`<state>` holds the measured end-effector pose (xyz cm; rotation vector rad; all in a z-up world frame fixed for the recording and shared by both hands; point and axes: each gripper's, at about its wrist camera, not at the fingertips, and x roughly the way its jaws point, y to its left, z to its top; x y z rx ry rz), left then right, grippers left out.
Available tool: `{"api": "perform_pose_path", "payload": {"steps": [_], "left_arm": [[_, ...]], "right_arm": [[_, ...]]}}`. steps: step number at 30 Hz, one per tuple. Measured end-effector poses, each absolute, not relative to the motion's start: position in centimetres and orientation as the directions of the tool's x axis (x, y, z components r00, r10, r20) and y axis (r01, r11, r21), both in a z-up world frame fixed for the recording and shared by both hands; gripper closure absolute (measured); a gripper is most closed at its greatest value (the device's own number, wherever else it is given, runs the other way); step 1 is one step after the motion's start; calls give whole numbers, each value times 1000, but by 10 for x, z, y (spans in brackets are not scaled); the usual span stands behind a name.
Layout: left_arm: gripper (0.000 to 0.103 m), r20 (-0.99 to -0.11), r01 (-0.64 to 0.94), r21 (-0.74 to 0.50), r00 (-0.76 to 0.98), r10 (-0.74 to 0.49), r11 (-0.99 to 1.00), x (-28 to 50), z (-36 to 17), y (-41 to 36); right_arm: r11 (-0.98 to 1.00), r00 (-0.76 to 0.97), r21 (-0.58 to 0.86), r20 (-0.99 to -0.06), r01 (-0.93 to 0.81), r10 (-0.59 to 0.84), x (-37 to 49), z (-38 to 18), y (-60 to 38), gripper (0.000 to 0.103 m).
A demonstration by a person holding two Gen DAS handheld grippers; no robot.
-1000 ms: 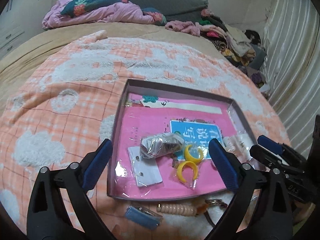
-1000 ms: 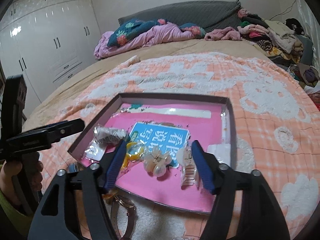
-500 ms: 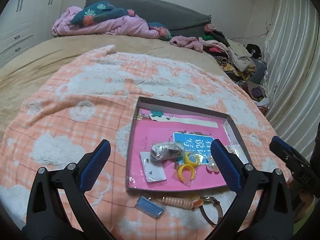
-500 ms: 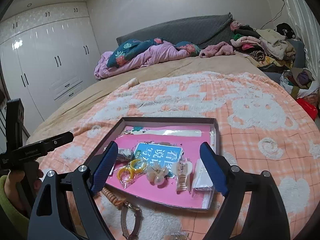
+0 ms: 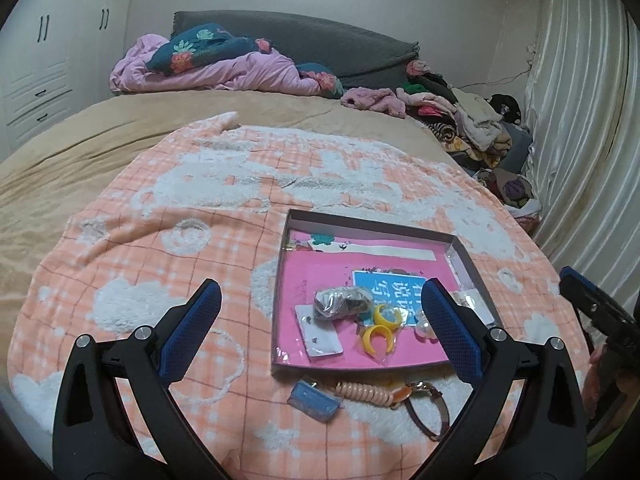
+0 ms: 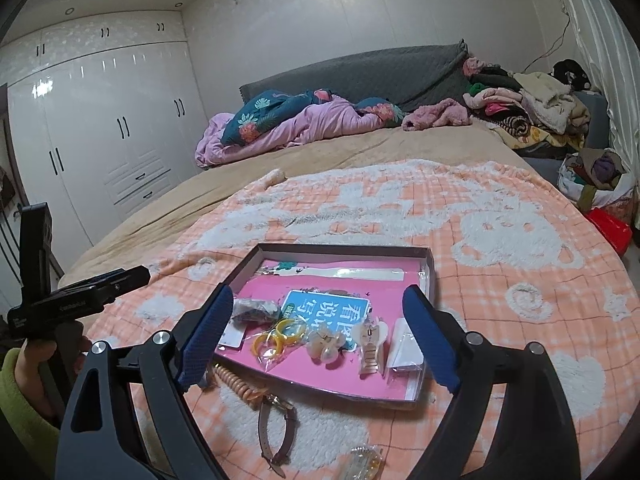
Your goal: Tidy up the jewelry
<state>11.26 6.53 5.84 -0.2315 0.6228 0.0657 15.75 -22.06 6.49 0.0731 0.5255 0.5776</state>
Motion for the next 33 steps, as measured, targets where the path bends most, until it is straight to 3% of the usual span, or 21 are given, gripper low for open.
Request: {"api": "perform_pose_path", "payload": {"steps": [19, 33], "left_arm": [[9, -602, -106, -158, 799, -11, 982, 81, 45, 65], [9, -662, -82, -98, 750, -3, 992, 71, 11, 58]], "right_arm": [[837, 688, 156, -502, -524, 524, 123, 55, -209, 14], [829, 643, 138, -567, -543, 516, 116, 36, -194, 14]]}}
